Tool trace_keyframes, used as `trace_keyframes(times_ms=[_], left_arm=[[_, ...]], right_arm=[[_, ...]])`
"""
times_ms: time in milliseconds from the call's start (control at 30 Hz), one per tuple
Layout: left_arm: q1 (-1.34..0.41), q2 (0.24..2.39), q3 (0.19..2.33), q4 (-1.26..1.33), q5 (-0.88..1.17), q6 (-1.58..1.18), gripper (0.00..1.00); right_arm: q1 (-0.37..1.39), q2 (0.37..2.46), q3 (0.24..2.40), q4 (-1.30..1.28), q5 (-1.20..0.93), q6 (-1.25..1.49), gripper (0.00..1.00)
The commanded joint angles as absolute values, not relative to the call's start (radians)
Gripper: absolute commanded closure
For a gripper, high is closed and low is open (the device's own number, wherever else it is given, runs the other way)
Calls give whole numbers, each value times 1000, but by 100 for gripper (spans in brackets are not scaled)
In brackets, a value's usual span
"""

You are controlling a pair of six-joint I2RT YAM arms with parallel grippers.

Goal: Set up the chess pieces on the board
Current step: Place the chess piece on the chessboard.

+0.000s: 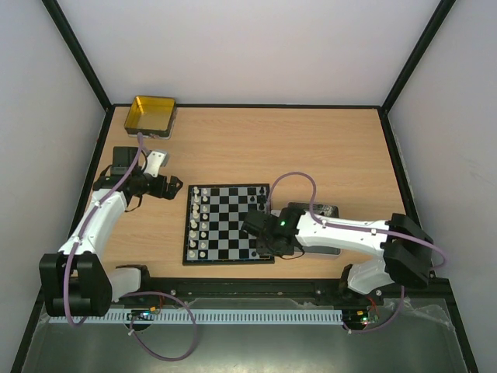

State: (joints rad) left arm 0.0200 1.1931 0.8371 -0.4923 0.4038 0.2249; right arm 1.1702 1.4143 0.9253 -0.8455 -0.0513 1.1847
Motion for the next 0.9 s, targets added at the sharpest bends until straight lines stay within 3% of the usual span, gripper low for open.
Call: trace_keyframes(times_ms=[0, 867], left_arm=[[19, 1173, 843, -503, 416, 230, 0], [25, 1167, 841, -503, 417, 232, 0]], right_arm=[[1175, 1459, 925, -822, -45, 1161, 93], [1175, 1527, 946, -781, -66, 1133, 89]])
